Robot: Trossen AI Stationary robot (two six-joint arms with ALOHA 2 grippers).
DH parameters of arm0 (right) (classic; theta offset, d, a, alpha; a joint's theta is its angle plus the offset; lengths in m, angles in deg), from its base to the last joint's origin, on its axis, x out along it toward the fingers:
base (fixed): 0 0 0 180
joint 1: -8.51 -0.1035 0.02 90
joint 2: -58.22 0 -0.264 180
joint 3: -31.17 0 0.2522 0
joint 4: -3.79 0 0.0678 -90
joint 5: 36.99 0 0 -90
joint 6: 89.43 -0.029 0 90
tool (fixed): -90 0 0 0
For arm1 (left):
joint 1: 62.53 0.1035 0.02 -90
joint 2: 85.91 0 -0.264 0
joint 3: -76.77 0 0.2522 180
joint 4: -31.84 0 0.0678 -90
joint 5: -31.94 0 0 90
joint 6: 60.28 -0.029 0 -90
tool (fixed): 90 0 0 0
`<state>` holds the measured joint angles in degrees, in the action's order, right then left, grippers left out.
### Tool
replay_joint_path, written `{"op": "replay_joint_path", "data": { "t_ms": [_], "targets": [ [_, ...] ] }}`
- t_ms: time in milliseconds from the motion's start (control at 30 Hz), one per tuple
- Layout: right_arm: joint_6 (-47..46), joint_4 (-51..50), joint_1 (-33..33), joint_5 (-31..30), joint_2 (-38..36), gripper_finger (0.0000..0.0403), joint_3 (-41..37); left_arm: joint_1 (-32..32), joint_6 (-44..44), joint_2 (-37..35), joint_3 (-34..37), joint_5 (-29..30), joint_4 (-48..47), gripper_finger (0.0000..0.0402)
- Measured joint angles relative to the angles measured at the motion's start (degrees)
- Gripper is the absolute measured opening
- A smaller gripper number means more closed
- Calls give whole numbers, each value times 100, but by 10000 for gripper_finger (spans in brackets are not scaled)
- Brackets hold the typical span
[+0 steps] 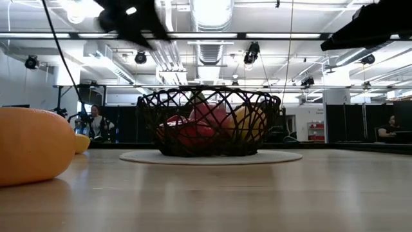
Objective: Build produce basket
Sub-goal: Put the lemon into the wire basket
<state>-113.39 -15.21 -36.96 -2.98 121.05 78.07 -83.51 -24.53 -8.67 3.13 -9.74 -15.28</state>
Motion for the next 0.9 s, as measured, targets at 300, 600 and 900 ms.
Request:
{"op": "replay_joint_path", "data": {
  "t_ms": [300,600,900],
  "targets": [
    [-201,20,0,1,6,237,-95,-218,5105,-250,545,-566,-4114,381],
    [-194,18,0,-3,6,237,-95,1142,4839,-430,1608,-1636,-3730,381],
    [-158,7,0,-5,6,237,-95,2748,3184,-546,2152,-1932,-2322,363]
  ]
}}
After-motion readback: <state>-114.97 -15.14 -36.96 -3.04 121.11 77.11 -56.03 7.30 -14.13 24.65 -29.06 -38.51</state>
